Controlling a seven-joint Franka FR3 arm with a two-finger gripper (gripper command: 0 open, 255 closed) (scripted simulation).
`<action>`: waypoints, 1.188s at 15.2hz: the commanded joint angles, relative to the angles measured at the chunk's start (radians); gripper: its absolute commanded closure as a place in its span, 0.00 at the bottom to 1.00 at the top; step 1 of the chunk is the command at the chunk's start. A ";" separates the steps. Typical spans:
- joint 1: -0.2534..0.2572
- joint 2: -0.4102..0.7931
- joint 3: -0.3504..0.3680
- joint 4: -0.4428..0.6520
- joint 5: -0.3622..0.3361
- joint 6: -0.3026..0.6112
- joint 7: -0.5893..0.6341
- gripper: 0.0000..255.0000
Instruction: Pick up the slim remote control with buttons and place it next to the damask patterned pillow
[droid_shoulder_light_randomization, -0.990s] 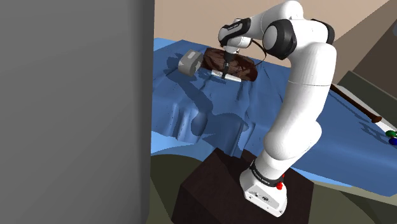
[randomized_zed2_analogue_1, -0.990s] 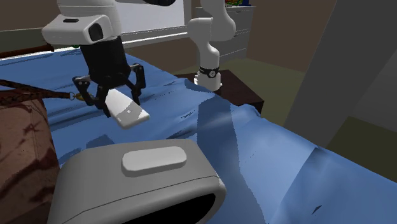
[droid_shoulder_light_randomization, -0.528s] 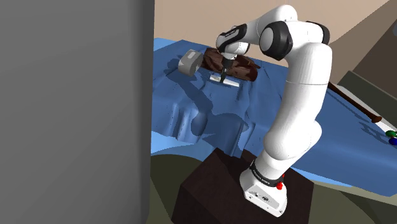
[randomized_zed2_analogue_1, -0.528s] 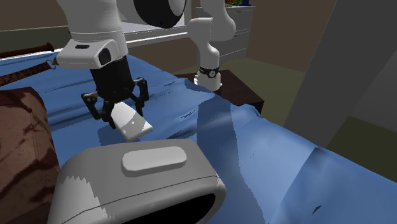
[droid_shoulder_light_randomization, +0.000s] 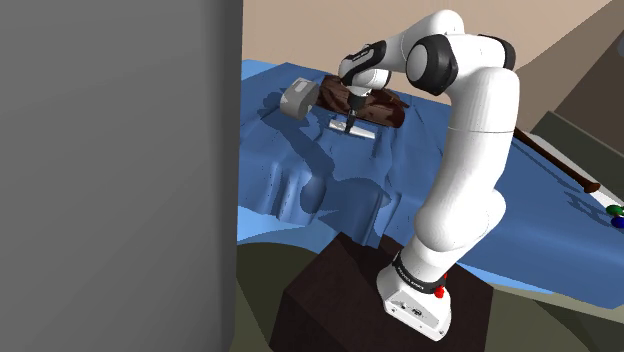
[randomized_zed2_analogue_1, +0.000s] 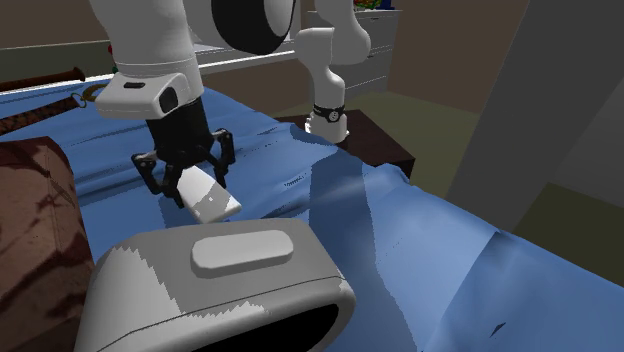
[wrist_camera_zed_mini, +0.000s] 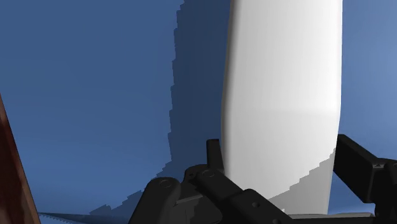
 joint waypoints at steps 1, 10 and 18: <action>0.000 0.000 0.000 0.000 0.000 0.000 0.000 1.00; 0.006 -0.044 -0.009 0.043 -0.021 -0.083 0.013 0.00; 0.007 -0.054 -0.011 0.056 -0.026 -0.106 0.016 0.00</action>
